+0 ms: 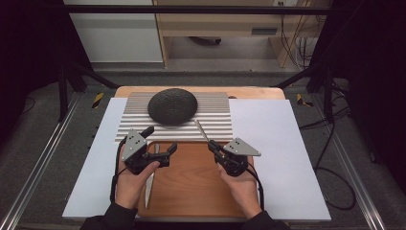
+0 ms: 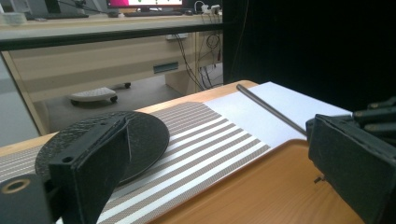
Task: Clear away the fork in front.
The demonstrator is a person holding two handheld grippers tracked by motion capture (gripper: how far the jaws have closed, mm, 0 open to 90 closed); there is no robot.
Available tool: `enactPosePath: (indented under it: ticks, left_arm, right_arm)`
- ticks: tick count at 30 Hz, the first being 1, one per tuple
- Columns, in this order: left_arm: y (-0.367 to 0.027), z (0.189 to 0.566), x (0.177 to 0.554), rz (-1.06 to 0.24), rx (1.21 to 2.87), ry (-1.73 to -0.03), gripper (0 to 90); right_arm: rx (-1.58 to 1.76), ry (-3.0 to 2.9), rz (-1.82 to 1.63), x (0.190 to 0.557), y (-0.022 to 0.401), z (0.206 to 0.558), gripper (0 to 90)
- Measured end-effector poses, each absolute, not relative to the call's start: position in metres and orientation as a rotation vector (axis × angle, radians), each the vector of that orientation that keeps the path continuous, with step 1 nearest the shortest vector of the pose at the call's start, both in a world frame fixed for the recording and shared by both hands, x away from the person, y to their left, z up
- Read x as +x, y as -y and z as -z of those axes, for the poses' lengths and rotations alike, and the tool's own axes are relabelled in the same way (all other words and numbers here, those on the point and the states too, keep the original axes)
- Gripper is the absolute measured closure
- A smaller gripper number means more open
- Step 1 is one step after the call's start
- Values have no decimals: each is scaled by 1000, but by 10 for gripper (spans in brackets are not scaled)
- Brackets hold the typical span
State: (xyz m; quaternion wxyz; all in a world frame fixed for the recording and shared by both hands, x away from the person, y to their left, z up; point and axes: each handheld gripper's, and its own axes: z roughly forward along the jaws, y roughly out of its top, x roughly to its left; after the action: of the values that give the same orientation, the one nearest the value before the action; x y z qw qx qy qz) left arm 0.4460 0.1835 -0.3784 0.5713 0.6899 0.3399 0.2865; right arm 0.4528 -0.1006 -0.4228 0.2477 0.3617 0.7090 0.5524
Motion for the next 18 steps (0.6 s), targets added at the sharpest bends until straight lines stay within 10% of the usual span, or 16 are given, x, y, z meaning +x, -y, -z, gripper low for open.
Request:
enactPosePath:
  ticks: [18]
  left_arm:
    - [-175, 377, 459, -647, 1662, -772, 82]
  right_arm:
    - [927, -1892, -1521, 444, 87, 421, 840]
